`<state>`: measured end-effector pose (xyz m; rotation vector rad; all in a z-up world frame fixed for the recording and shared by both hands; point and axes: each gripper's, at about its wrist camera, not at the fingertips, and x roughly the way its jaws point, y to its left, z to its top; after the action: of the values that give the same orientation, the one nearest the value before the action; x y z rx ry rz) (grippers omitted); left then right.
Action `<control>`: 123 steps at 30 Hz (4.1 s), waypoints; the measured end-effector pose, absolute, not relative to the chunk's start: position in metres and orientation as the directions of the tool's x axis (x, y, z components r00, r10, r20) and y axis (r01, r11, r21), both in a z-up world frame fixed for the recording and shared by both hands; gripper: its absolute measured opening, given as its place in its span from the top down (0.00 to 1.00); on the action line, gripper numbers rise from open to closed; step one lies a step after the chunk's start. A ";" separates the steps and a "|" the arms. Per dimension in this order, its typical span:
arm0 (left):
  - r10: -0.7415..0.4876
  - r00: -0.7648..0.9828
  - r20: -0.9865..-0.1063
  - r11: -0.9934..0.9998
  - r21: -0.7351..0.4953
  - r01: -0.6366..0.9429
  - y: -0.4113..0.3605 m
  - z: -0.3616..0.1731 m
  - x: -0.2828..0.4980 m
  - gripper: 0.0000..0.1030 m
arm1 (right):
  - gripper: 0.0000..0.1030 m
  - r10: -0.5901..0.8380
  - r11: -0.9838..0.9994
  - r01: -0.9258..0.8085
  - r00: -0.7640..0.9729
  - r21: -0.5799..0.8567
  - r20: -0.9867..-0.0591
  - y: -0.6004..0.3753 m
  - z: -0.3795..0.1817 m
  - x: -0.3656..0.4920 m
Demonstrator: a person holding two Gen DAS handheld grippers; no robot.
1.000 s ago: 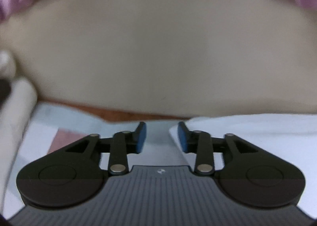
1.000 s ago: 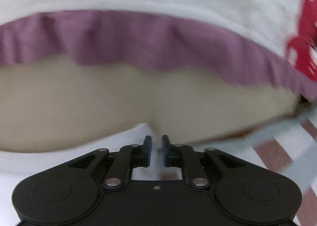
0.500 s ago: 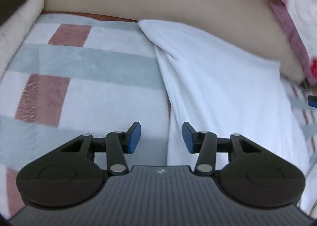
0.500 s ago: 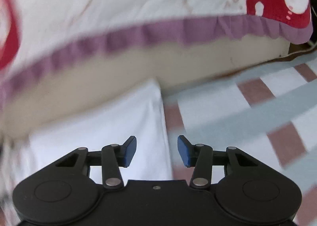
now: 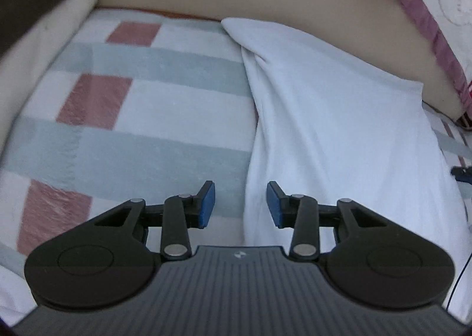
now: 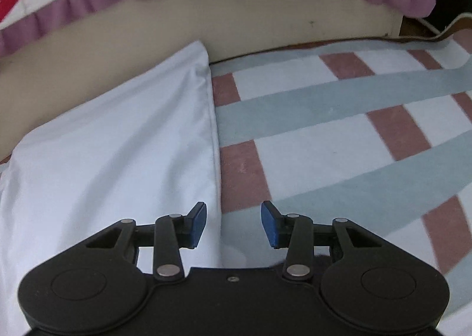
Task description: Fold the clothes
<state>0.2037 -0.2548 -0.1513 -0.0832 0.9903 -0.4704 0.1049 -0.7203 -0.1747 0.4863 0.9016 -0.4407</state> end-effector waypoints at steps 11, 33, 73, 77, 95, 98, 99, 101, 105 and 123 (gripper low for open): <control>-0.439 0.495 -0.750 0.890 -0.287 0.355 -0.266 -0.164 0.202 0.63 | 0.96 -0.223 0.931 0.365 0.533 -0.015 -0.816 -0.684 -0.179 0.118; -0.380 0.536 -0.754 0.921 -0.365 0.138 -0.230 -0.145 0.218 0.95 | 0.96 -0.253 0.937 0.340 0.496 -0.083 -0.831 -0.680 -0.184 0.126; -0.274 0.641 -0.717 0.943 -0.068 0.327 -0.280 -0.157 0.290 0.99 | 0.95 -0.407 0.868 0.470 0.494 -0.158 -0.768 -0.712 -0.202 0.177; -0.463 0.588 -0.663 0.876 -0.241 0.419 -0.282 -0.150 0.302 0.90 | 0.64 -0.370 0.839 0.542 0.514 -0.041 -0.774 -0.729 -0.192 0.174; -0.335 0.780 -0.528 0.906 0.048 0.421 -0.351 -0.127 0.354 1.00 | 0.39 -0.351 0.918 0.383 0.654 -0.107 -0.670 -0.739 -0.215 0.280; -0.304 0.785 -0.540 0.924 0.033 0.380 -0.340 -0.131 0.366 1.00 | 0.96 -0.354 0.914 0.395 0.661 -0.094 -0.662 -0.740 -0.214 0.287; -0.297 0.784 -0.544 0.931 0.018 0.365 -0.335 -0.133 0.370 1.00 | 0.96 -0.371 0.910 0.401 0.669 -0.108 -0.644 -0.739 -0.211 0.288; -0.322 0.773 -0.546 0.936 -0.059 0.347 -0.319 -0.136 0.374 1.00 | 0.97 -0.458 0.884 0.423 0.697 -0.200 -0.551 -0.730 -0.203 0.281; -0.410 0.733 -0.543 0.911 -0.202 0.360 -0.298 -0.144 0.375 0.97 | 0.97 -0.546 0.838 0.453 0.681 -0.305 -0.488 -0.724 -0.203 0.279; -0.588 0.553 -0.590 0.777 -0.601 0.186 -0.308 -0.176 0.414 0.63 | 0.96 -0.423 0.866 0.496 0.666 -0.059 -0.614 -0.773 -0.224 0.268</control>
<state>0.4139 -0.3079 -0.1758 -0.5128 0.8722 -0.4819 0.2682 -0.7731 -0.2240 0.1168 0.6628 -0.5197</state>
